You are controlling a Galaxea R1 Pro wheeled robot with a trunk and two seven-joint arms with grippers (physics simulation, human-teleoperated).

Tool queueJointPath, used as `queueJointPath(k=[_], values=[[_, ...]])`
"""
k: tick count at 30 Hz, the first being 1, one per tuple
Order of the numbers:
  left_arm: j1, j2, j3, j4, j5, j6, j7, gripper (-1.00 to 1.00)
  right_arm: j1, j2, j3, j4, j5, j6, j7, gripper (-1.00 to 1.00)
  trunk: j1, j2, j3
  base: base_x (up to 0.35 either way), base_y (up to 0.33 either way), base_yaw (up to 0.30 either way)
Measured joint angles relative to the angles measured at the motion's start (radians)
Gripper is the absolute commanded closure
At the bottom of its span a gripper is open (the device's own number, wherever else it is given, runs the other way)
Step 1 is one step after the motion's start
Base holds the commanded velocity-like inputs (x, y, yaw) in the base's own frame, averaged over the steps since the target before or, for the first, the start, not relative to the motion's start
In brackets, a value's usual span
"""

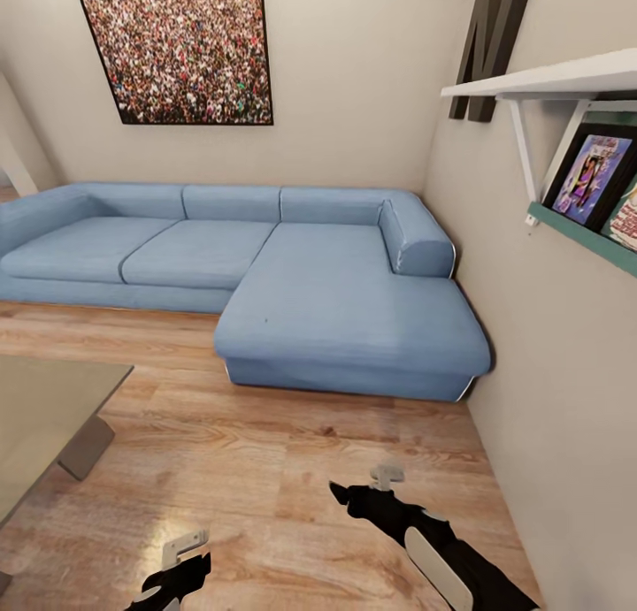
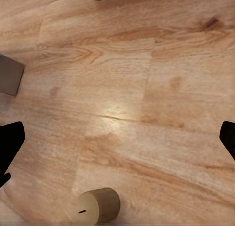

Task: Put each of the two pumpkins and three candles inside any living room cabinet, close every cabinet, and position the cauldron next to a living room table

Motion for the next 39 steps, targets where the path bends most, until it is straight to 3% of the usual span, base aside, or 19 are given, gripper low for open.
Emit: queueJointPath(k=[12, 17, 21, 34, 39], values=[[0.000, -0.012, -0.018, 0.001, -0.004, 0.008, -0.006, -1.00, 0.000, -0.004, -0.001, 0.015, -0.001, -0.002, 0.023, -1.00, 0.046, -0.084, -0.038, 0.000, 0.000, 0.000], [0.000, -0.004, -0.024, 0.000, -0.004, 0.027, -0.132, -1.00, 0.000, -0.004, -0.002, 0.020, -0.001, -0.001, 0.069, -1.00, 0.065, -0.119, -0.053, 0.000, 0.000, 0.000], [0.000, 0.001, -0.027, 0.000, -0.004, 0.041, -0.165, -1.00, 0.000, -0.002, -0.005, 0.052, 0.001, -0.002, 0.109, -1.00, 0.081, -0.147, -0.066, 0.000, 0.000, 0.000], [0.000, 0.004, -0.026, -0.001, -0.003, 0.055, -0.171, -1.00, 0.000, 0.000, -0.006, 0.066, 0.003, -0.020, 0.116, -1.00, 0.130, -0.238, -0.107, 0.000, 0.000, 0.000], [0.000, 0.001, -0.028, 0.000, -0.004, 0.151, -0.170, -1.00, 0.000, 0.000, -0.006, 0.066, 0.003, -0.024, 0.116, -1.00, 0.150, -0.273, -0.122, 0.000, 0.000, 0.000]])
